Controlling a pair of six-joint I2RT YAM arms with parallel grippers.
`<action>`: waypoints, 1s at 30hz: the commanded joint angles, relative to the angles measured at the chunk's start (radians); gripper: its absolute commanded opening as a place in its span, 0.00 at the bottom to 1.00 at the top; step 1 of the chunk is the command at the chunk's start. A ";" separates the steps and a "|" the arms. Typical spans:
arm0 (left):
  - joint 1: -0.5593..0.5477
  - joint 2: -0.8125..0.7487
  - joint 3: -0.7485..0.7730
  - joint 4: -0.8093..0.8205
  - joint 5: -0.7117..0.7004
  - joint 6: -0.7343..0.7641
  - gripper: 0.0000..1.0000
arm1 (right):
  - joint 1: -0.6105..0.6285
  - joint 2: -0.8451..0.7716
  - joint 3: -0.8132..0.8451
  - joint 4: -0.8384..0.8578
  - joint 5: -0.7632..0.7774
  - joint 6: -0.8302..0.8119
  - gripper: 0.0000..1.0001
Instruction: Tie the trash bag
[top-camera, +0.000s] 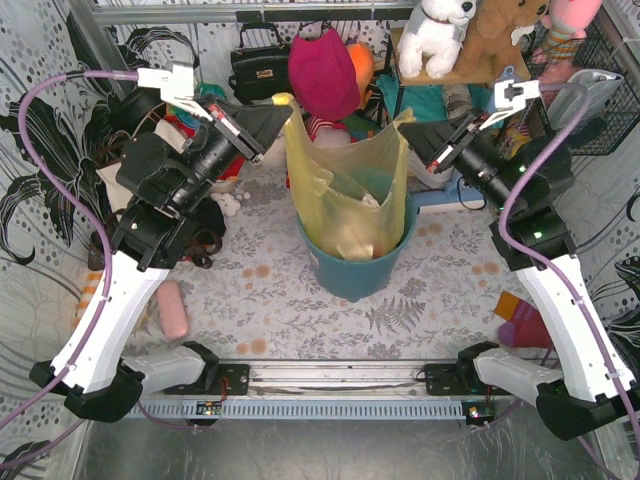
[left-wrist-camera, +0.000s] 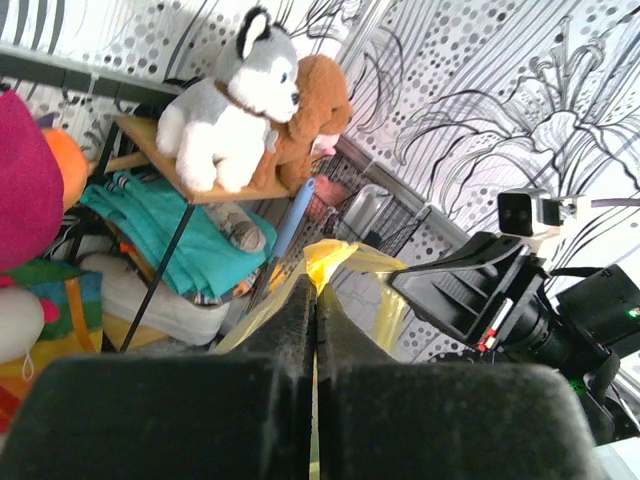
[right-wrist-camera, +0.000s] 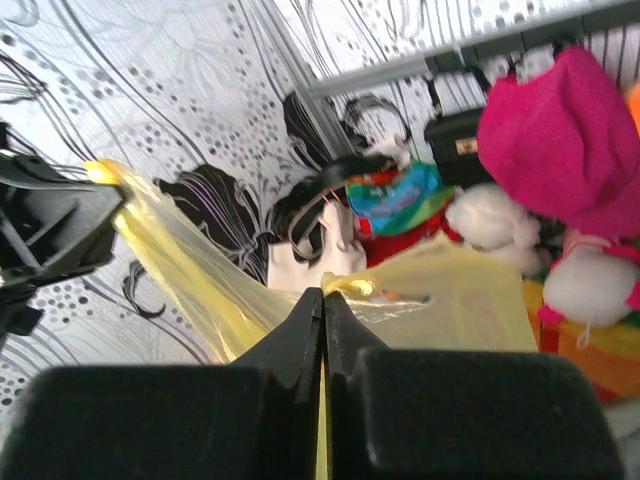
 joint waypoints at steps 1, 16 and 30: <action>0.007 -0.038 -0.088 0.035 -0.053 0.020 0.00 | -0.003 -0.007 -0.104 0.047 0.008 0.044 0.00; 0.013 -0.007 0.100 -0.031 -0.082 0.104 0.00 | 0.038 0.113 0.103 0.082 -0.021 0.027 0.00; 0.014 -0.029 -0.010 -0.002 -0.066 0.062 0.16 | 0.045 0.051 0.023 0.020 0.066 -0.084 0.00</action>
